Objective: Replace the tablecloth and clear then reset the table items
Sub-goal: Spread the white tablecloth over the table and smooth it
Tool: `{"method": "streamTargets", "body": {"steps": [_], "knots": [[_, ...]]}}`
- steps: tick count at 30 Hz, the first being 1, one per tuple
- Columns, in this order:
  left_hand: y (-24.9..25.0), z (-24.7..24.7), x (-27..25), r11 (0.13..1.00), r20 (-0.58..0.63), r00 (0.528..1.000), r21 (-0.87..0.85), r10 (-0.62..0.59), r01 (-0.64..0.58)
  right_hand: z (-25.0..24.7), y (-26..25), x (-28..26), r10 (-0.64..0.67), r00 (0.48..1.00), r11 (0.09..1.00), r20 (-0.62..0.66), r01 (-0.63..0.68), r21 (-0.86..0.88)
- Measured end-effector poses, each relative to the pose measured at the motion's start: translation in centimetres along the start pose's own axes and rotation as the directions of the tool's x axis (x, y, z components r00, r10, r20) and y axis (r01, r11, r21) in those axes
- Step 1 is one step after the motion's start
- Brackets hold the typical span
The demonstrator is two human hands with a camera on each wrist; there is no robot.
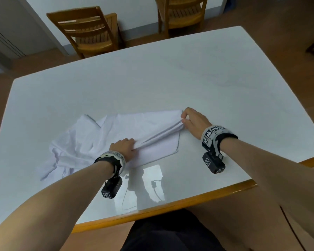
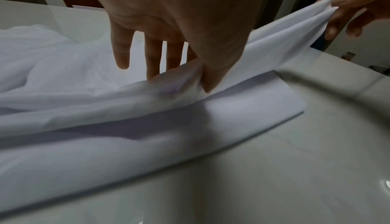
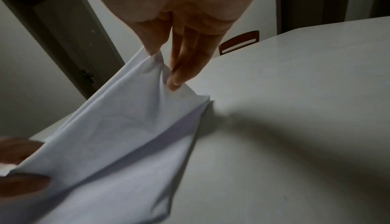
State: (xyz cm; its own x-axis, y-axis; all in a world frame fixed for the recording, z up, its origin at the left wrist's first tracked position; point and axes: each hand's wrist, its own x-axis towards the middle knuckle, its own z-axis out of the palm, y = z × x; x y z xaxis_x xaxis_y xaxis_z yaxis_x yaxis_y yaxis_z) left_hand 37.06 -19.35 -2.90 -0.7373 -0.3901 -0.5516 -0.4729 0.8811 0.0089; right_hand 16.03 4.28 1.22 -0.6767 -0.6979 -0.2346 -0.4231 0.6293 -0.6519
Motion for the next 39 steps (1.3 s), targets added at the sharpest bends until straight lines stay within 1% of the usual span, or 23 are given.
{"method": "streamTargets", "body": {"steps": [2, 3, 5, 6, 8, 10, 13, 17, 21, 23, 26, 28, 30, 32, 33, 36, 39], "knots": [[-1.2, -1.2, 0.6, 0.997, -0.013, 1.000, 0.073, -0.022, 0.023, -0.7, -0.8, 1.6, 0.052, 0.998, 0.994, -0.037, -0.048, 0.101], [-2.0, -1.8, 0.7, 0.994, 0.000, 0.999, 0.101, -0.047, 0.047, -1.0, -1.1, 2.5, 0.068, 0.996, 0.986, -0.061, -0.058, 0.157], [-4.4, -2.9, 1.0, 0.989, 0.025, 0.994, 0.107, -0.108, 0.105, -1.8, -1.7, 4.6, 0.095, 0.990, 0.969, -0.108, -0.067, 0.240], [-5.8, -3.6, 1.3, 0.987, 0.025, 0.990, 0.093, -0.135, 0.133, -2.4, -2.1, 5.8, 0.105, 0.987, 0.964, -0.124, -0.070, 0.255], [-8.9, -5.3, 1.7, 0.981, -0.015, 0.982, 0.051, -0.186, 0.187, -3.2, -3.1, 8.6, 0.107, 0.985, 0.968, -0.133, -0.072, 0.241], [-11.7, -7.5, 2.5, 0.973, -0.091, 0.969, -0.026, -0.230, 0.229, -4.0, -4.2, 11.3, 0.095, 0.986, 0.978, -0.138, -0.067, 0.197], [-14.5, -11.6, 4.5, 0.964, -0.183, 0.949, -0.124, -0.257, 0.237, -4.6, -5.8, 15.8, 0.091, 0.980, 0.986, -0.176, -0.063, 0.154], [-16.5, -17.3, 9.3, 0.953, -0.293, 0.912, -0.191, -0.286, 0.237, -5.2, -7.0, 22.3, 0.156, 0.959, 0.984, -0.236, -0.130, 0.124], [-17.4, -21.5, 15.5, 0.955, -0.338, 0.902, -0.215, -0.269, 0.205, -5.6, -6.9, 27.4, 0.233, 0.938, 0.970, -0.255, -0.207, 0.125], [-17.5, -22.4, 18.5, 0.960, -0.349, 0.902, -0.207, -0.253, 0.189, -5.5, -6.3, 29.2, 0.271, 0.935, 0.960, -0.230, -0.246, 0.132], [-17.5, -22.5, 22.8, 0.971, -0.363, 0.908, -0.185, -0.210, 0.151, -4.6, -4.7, 31.3, 0.334, 0.919, 0.941, -0.211, -0.311, 0.135], [-17.8, -22.2, 25.4, 0.983, -0.382, 0.911, -0.152, -0.159, 0.108, -3.7, -3.4, 32.6, 0.373, 0.903, 0.927, -0.213, -0.352, 0.130], [-18.1, -21.4, 27.3, 0.991, -0.420, 0.899, -0.108, -0.122, 0.084, -2.6, -2.4, 33.5, 0.391, 0.892, 0.920, -0.225, -0.370, 0.133], [-18.1, -20.2, 28.5, 0.990, -0.462, 0.879, -0.126, -0.119, 0.068, -1.5, -1.6, 34.0, 0.392, 0.886, 0.920, -0.248, -0.369, 0.135], [-17.9, -19.5, 28.7, 0.988, -0.461, 0.879, -0.140, -0.118, 0.059, -0.9, -1.3, 34.1, 0.382, 0.887, 0.924, -0.261, -0.365, 0.113], [-17.2, -17.0, 27.8, 0.984, -0.402, 0.911, -0.175, -0.090, 0.020, 1.2, -0.9, 33.9, 0.305, 0.923, 0.951, -0.236, -0.308, 0.028], [-16.5, -14.3, 25.2, 0.971, -0.367, 0.929, -0.232, -0.041, -0.049, 2.8, -1.3, 32.9, 0.214, 0.959, 0.972, -0.185, -0.228, -0.057]]}}
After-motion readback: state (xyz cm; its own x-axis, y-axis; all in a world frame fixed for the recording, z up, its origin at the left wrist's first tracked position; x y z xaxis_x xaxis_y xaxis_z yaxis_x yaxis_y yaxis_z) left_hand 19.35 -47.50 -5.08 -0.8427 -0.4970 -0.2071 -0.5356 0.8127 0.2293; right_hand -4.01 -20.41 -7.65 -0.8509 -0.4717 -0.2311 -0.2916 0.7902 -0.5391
